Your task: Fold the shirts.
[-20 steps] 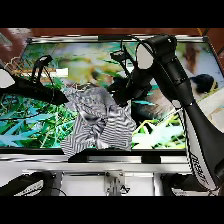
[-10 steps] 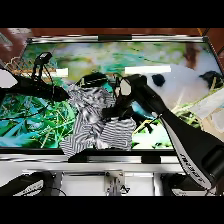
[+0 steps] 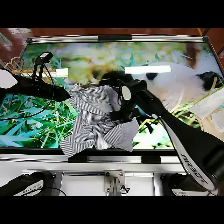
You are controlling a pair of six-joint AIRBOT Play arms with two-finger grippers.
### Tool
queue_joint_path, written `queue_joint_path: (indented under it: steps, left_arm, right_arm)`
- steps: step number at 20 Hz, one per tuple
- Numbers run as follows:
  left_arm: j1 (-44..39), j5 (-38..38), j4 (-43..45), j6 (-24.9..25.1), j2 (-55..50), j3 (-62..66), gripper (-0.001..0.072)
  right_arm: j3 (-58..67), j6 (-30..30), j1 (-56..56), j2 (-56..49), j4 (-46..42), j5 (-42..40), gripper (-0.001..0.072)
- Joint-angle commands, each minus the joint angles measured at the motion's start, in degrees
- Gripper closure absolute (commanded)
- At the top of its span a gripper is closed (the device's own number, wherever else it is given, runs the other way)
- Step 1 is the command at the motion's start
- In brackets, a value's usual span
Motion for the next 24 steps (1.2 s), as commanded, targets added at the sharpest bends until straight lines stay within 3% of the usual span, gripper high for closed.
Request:
queue_joint_path:
  steps: [1,4,5,6,9,12,14,15,19,22,24]
  left_arm:
    - [-0.24,-0.13,0.63,1.38,0.74,0.02,0.0650]
    - [-3.96,-1.73,0.61,1.38,0.70,-0.04,0.0650]
    - [-5.90,-1.38,0.63,1.38,0.55,-0.15,0.0650]
    - [-7.85,-0.66,0.66,1.38,0.33,-0.26,0.0650]
    - [-10.36,1.22,0.68,1.33,-0.85,-0.28,0.0649]
    - [-8.85,1.01,1.49,1.33,-1.07,-0.26,0.0650]
    - [-7.39,-0.42,1.60,1.38,-1.03,-0.24,0.0650]
    - [-6.95,-1.07,1.73,1.38,-1.05,-0.26,0.0650]
    - [-7.04,-1.11,1.73,1.77,-1.22,-0.31,0.0650]
    - [-7.04,-0.96,1.73,1.77,-1.20,-0.31,0.0650]
    - [-7.04,-0.96,1.70,1.77,-1.20,-0.31,0.0650]
  right_arm:
    - [1.01,-10.60,-2.82,8.57,-16.98,10.23,0.0621]
    - [1.01,-21.97,-6.32,13.86,-13.75,7.78,0.0590]
    - [1.01,-23.34,-6.95,13.92,-12.13,7.43,0.0380]
    - [0.96,-23.58,-7.15,13.42,-10.16,6.51,0.0078]
    - [0.96,-20.46,-7.13,10.69,-4.70,7.58,0.0073]
    - [0.57,-17.00,-7.13,8.46,-6.88,13.42,0.0076]
    - [-2.21,-13.94,-7.15,8.41,-9.60,13.16,0.0077]
    - [-3.82,-11.17,-7.15,8.41,-7.52,10.75,0.0126]
    - [-4.68,-5.97,-7.13,9.18,9.20,-6.93,0.0125]
    - [-4.70,-6.67,-7.08,9.92,14.71,-18.84,0.0126]
    - [-4.70,-6.67,-7.08,9.22,12.87,-22.40,0.0126]
